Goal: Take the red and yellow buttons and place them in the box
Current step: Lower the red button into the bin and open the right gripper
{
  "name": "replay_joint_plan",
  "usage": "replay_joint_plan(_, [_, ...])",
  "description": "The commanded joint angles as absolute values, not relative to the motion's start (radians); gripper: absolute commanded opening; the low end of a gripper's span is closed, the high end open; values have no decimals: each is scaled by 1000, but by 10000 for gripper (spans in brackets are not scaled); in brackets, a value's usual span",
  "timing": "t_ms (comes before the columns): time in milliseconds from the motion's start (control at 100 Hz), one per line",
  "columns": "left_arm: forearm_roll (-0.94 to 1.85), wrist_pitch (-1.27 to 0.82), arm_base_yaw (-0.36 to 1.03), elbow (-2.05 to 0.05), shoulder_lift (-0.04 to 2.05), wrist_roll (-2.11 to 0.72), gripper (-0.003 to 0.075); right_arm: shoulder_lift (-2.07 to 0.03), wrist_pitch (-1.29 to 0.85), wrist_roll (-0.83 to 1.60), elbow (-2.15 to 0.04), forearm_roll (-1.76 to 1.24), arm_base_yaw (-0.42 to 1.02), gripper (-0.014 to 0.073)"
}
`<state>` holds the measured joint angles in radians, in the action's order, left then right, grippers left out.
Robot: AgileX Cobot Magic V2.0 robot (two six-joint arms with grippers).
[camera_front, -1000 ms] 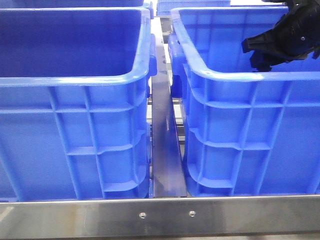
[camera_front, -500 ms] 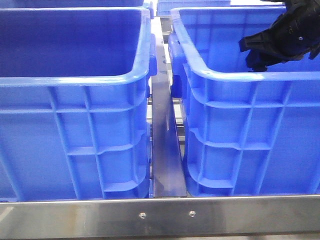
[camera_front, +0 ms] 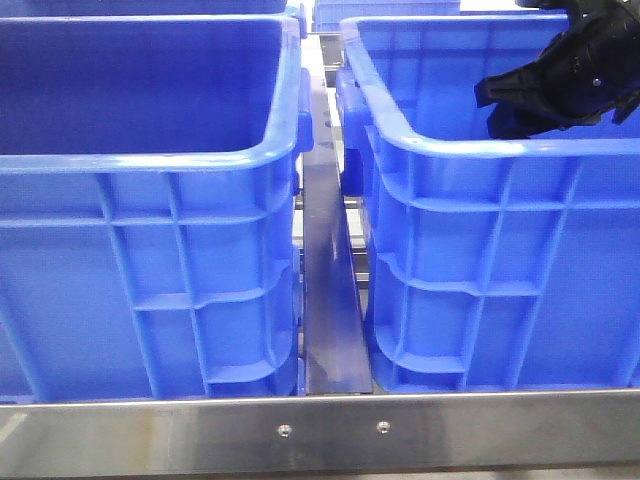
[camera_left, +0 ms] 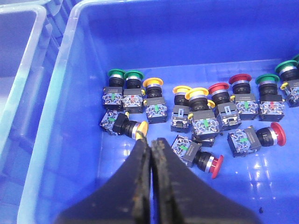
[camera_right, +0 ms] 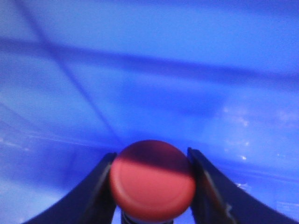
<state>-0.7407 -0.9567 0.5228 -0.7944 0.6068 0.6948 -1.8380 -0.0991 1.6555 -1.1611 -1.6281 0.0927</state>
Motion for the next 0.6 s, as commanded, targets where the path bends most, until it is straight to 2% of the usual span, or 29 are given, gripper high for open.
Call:
replay_joint_plan(0, [-782,-906,523,-820,608,706,-19,-1796,-86,1666,-1153,-1627,87,170])
replay_joint_plan(120, [-782,-906,523,-820,608,706,-19,-1769,-81,1666,-1130,-1627,87,213])
replay_joint_plan(290, [-782,-906,523,-820,608,706,-19,-1738,-81,1666,-1126,-1627,87,435])
replay_joint_plan(410, [-782,-906,523,-820,608,706,-19,-1718,-78,1666,-1125,-1628,87,556])
replay_joint_plan(590, [-782,-906,523,-820,608,706,-19,-1669,-76,1665,-1117,-1638,87,589])
